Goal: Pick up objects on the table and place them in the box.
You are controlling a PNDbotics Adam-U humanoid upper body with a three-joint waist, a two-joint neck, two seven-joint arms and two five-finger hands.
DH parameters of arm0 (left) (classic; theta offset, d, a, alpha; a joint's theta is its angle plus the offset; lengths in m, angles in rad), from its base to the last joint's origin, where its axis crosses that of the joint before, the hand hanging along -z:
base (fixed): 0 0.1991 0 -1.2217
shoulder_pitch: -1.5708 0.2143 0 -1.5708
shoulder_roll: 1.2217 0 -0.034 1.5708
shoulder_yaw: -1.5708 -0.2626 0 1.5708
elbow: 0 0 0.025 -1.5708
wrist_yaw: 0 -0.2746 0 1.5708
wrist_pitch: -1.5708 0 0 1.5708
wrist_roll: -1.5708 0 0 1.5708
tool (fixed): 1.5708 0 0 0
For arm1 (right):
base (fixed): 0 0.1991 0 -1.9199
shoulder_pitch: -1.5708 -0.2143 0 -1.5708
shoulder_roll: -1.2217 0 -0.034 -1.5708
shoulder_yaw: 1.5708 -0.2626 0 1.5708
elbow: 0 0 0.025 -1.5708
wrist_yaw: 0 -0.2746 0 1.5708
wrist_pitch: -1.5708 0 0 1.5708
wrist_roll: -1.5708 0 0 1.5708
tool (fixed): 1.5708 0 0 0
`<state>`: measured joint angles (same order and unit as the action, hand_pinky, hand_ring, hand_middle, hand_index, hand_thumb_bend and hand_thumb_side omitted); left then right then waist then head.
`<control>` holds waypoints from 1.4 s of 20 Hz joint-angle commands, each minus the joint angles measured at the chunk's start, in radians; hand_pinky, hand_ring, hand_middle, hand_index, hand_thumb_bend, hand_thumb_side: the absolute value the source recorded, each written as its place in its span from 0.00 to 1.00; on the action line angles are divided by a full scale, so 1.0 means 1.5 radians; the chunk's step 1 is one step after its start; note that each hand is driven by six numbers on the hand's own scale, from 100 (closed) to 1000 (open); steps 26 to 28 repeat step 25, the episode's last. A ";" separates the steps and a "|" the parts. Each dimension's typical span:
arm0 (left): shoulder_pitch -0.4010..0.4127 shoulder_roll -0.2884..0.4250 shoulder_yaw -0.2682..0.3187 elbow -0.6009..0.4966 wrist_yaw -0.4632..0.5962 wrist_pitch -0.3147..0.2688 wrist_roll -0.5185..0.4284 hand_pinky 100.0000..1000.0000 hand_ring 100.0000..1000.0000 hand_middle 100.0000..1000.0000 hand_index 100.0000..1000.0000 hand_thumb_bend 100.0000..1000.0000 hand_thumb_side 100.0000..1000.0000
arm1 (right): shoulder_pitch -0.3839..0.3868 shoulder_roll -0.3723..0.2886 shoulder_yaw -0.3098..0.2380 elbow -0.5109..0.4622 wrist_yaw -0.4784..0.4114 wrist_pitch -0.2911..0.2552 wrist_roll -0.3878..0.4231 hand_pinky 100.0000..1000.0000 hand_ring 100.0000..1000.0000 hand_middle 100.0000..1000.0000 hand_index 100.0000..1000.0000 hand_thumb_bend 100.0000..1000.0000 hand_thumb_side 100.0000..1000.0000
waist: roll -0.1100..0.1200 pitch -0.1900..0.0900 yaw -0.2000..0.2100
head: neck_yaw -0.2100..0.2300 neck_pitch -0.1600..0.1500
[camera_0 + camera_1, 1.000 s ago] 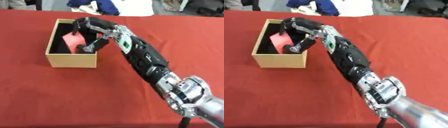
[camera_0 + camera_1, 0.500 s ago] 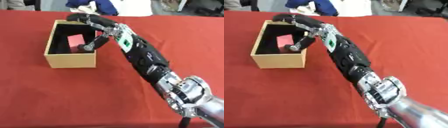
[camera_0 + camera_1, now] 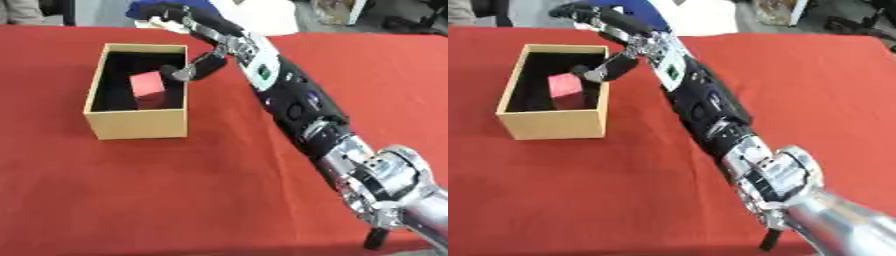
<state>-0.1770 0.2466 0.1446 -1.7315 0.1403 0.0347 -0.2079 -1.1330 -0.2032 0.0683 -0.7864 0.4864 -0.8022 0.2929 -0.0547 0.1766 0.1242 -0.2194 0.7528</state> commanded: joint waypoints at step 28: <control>0.018 0.006 0.033 -0.007 -0.020 0.001 0.029 0.83 0.71 0.53 0.60 0.20 0.74 | 0.327 -0.302 -0.073 -0.280 -0.389 0.180 0.034 0.90 0.99 0.83 1.00 0.00 0.31 | 0.022 0.003 -0.127 | 0.103 0.006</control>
